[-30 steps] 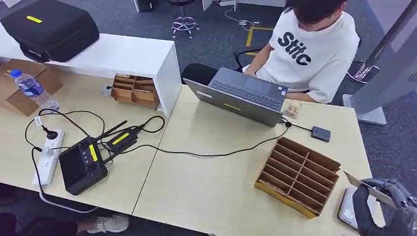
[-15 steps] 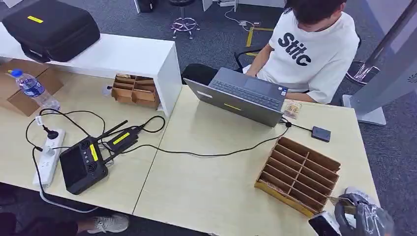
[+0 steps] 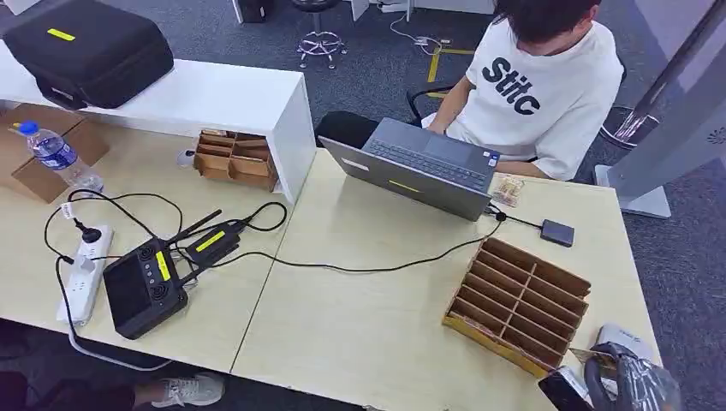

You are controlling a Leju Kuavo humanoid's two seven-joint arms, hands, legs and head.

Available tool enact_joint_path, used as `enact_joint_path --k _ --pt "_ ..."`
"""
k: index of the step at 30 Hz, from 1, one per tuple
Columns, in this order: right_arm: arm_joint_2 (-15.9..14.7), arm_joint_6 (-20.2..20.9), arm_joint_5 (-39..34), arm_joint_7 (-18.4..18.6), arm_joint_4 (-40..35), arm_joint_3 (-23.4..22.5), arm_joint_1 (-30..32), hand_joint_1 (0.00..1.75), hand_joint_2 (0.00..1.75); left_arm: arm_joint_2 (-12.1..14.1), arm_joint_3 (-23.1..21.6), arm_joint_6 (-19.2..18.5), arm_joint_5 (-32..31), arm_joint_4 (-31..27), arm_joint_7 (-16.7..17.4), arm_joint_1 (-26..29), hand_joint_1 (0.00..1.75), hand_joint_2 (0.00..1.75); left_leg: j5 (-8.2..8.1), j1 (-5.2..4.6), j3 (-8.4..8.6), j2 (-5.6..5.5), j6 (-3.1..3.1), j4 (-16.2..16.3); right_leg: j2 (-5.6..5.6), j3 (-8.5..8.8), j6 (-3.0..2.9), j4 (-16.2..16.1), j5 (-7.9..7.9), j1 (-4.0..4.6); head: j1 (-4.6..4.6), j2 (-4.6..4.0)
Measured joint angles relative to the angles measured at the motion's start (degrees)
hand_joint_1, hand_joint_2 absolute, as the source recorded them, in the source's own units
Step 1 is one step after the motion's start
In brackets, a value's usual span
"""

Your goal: Pass the card to the sensor for recognition and then transmit it.

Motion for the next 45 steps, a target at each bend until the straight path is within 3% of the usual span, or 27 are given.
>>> enact_joint_path --k 8,28,45 --pt "-0.2 2.5 1.7 1.1 3.1 0.9 -0.7 1.75 1.75 0.1 0.0 0.0 -0.5 0.0 0.1 0.0 0.00 1.75 0.00 -0.01 0.01 0.01 0.01 0.0 0.02 0.02 0.01 0.0 0.04 -0.02 0.00 0.00" --pt "-0.3 0.9 3.3 2.6 5.6 2.7 -2.2 1.75 1.75 0.1 0.0 -0.1 -0.9 0.0 0.2 0.0 0.00 1.75 0.00 -0.01 0.00 0.01 0.00 0.0 0.02 0.00 0.01 0.0 0.02 -0.01 0.00 0.00" --pt "-0.1 -1.7 2.6 -1.5 0.9 -3.3 -3.9 1.75 1.75 0.1 0.5 -0.1 -1.0 0.0 0.2 0.1 0.00 1.75 0.00 -0.01 0.00 0.01 0.00 0.0 0.02 0.00 0.01 0.0 0.02 -0.01 0.00 0.00"
